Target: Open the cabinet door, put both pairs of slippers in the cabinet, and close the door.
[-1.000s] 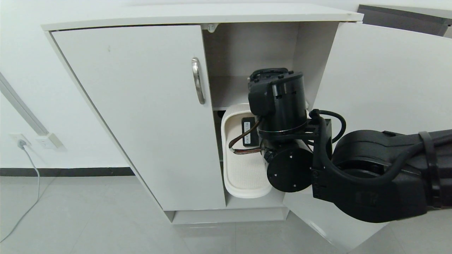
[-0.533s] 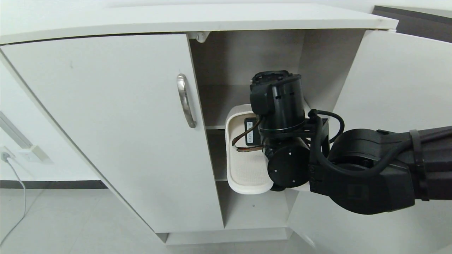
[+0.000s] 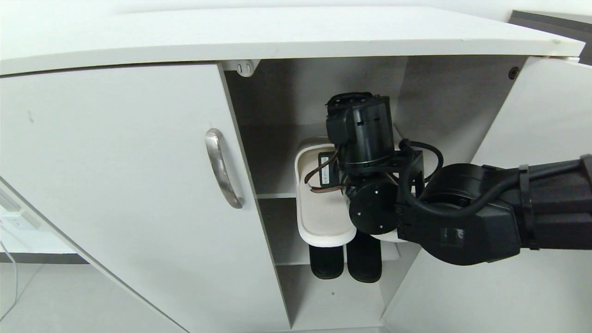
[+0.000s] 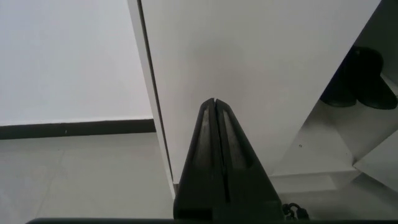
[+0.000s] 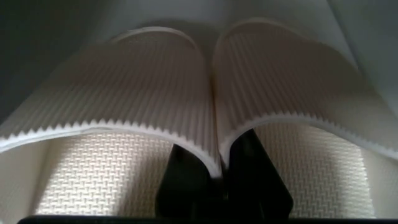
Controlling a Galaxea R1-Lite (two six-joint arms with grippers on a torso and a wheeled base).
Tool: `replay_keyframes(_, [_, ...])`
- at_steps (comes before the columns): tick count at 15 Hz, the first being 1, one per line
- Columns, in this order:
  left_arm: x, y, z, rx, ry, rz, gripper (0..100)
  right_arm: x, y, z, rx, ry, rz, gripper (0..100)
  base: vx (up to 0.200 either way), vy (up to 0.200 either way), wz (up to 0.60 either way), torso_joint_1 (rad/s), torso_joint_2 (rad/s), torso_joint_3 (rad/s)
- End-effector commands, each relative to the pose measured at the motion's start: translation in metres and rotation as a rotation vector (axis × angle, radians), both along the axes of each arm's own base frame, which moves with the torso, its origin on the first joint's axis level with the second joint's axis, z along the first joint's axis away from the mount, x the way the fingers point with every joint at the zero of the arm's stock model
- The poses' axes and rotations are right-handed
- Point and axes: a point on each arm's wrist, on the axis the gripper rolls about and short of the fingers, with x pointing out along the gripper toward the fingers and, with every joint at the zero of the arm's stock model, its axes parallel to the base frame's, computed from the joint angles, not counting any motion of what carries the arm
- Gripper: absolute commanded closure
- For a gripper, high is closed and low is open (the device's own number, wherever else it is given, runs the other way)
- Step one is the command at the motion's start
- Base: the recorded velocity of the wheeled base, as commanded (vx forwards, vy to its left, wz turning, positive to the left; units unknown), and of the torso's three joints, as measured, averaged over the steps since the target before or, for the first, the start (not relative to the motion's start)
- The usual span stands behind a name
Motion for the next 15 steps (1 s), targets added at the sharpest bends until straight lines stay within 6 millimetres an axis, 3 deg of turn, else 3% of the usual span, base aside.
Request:
replay_keyframes(1, [0.000, 0.000, 0.000, -0.001, 0.000, 0.001, 100, 0.008, -0.002, -0.001, -0.010, -0.003, -0.017, 100, 0.000, 0.000, 0.00, 0.000, 0.00, 0.000])
replay_keyframes(7, [0.000, 0.000, 0.000, 0.001, 0.000, 0.001, 100, 0.035, 0.000, 0.002, 0.008, -0.015, -0.019, 100, 0.000, 0.000, 0.00, 0.000, 0.00, 0.000])
replay_keyframes(15, [0.000, 0.000, 0.000, 0.001, 0.000, 0.001, 100, 0.048, 0.001, 0.014, 0.010, -0.008, -0.012, 100, 0.000, 0.000, 0.00, 0.000, 0.00, 0.000])
